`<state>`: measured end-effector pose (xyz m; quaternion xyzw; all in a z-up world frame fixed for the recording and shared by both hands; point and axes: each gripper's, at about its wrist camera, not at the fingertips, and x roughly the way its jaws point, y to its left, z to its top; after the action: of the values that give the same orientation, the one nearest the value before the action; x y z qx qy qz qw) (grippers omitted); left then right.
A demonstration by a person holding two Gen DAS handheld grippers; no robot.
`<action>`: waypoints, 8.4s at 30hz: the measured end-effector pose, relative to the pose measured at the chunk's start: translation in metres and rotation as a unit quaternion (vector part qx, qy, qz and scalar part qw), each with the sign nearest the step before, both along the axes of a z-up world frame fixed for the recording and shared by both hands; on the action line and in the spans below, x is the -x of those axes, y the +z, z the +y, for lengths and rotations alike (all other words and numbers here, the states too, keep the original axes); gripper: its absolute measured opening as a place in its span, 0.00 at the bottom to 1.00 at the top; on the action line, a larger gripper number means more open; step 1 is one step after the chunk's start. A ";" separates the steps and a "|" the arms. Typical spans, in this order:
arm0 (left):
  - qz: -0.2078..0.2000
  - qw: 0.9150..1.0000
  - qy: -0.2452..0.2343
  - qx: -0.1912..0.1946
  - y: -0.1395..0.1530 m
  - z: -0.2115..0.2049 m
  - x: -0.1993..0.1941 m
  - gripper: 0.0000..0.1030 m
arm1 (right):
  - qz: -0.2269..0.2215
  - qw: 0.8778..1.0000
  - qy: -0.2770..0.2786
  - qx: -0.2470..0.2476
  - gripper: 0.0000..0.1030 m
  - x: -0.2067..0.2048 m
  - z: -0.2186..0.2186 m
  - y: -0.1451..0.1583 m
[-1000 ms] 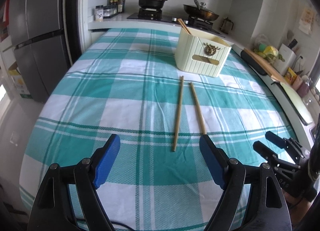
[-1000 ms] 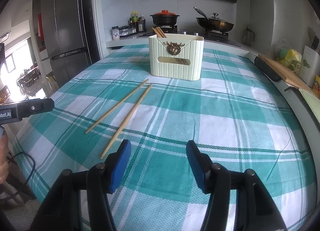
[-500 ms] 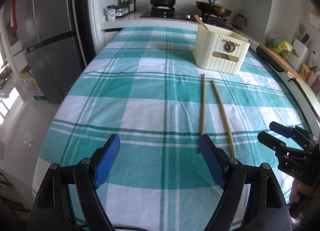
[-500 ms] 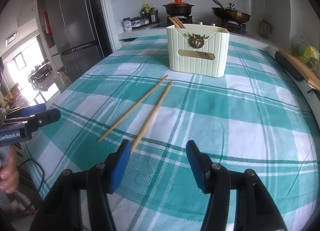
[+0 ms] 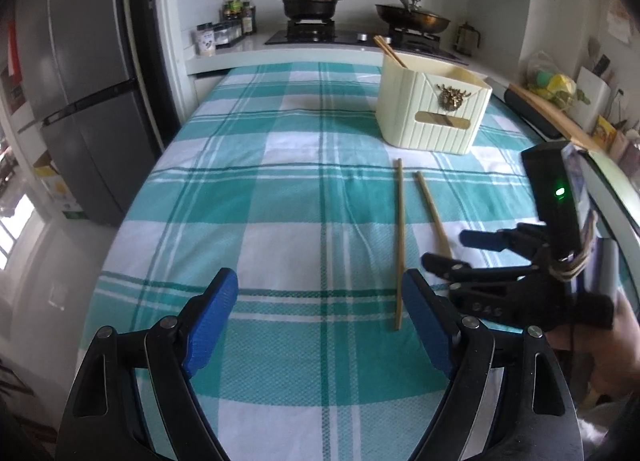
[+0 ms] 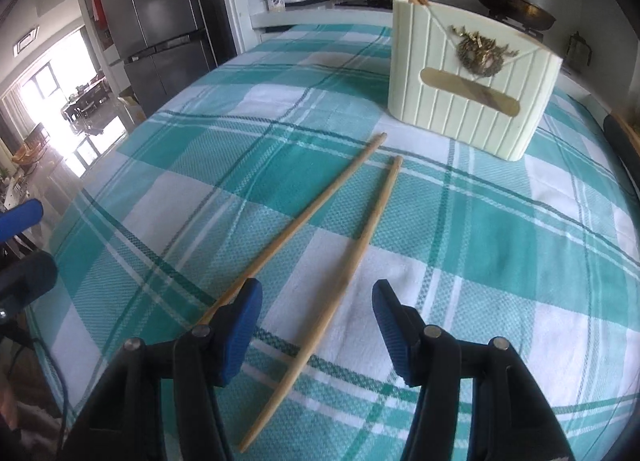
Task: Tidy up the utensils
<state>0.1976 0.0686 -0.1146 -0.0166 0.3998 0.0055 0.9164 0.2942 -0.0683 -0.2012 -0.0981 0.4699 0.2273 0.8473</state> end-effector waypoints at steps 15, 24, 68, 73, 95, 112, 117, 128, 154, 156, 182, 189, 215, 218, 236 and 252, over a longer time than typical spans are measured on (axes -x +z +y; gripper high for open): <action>0.073 0.993 -0.074 -0.050 -0.060 -0.048 -0.086 0.83 | -0.033 0.995 -0.086 0.026 0.08 0.002 -0.093 0.001; 0.089 0.993 -0.067 -0.041 -0.074 -0.058 -0.076 0.06 | -0.052 0.988 -0.141 0.031 0.08 0.042 -0.165 0.000; 0.052 0.993 -0.104 0.018 -0.010 -0.059 -0.112 0.04 | -0.023 0.986 -0.133 -0.096 0.06 -0.041 -0.209 0.074; -0.048 0.991 -0.108 0.059 0.069 -0.044 -0.076 0.04 | -0.121 0.980 -0.097 -0.127 0.06 0.005 -0.206 0.147; -0.121 0.979 -0.140 0.087 0.138 -0.043 -0.040 0.04 | -0.274 0.937 -0.070 -0.207 0.06 0.035 -0.186 0.223; -0.102 0.980 -0.146 0.093 0.141 -0.041 -0.061 0.04 | -0.190 0.968 -0.060 -0.152 0.06 -0.001 -0.169 0.218; -0.128 0.975 -0.143 0.114 0.170 -0.037 -0.080 0.04 | -0.268 0.948 -0.062 -0.163 0.06 -0.014 -0.164 0.257; -0.172 0.974 -0.109 0.101 0.202 -0.055 -0.190 0.04 | -0.339 0.934 -0.034 -0.103 0.06 -0.119 -0.110 0.280; -0.121 0.992 -0.036 -0.008 0.122 -0.068 -0.176 0.99 | -0.216 0.962 -0.101 -0.130 0.75 -0.124 -0.137 0.213; -0.135 0.990 -0.016 -0.029 0.119 -0.074 -0.149 0.99 | -0.222 0.962 -0.114 -0.111 0.81 -0.092 -0.138 0.210; -0.183 0.980 0.036 -0.071 0.144 -0.088 0.009 1.00 | -0.266 0.952 -0.139 -0.066 1.00 0.093 -0.128 0.221; -0.179 0.981 0.042 -0.067 0.146 -0.086 0.012 1.00 | -0.264 0.952 -0.141 -0.067 1.00 0.097 -0.126 0.224; -0.169 0.983 0.053 -0.052 0.147 -0.079 0.008 1.00 | -0.263 0.952 -0.140 -0.071 1.00 0.103 -0.125 0.226; -0.170 0.982 0.055 -0.054 0.147 -0.079 0.008 1.00 | -0.264 0.952 -0.141 -0.073 1.00 0.104 -0.126 0.226; -0.168 0.982 0.055 -0.066 0.142 -0.078 0.003 1.00 | -0.258 0.953 -0.138 -0.074 1.00 0.100 -0.120 0.223; -0.164 0.984 0.045 -0.054 0.139 -0.076 0.001 1.00 | -0.253 0.957 -0.126 -0.068 1.00 0.099 -0.115 0.219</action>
<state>0.1969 -0.0077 0.0248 0.0138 0.2416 0.0657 0.9680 0.1955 -0.1834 0.0182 -0.0346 0.2323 0.1176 0.9649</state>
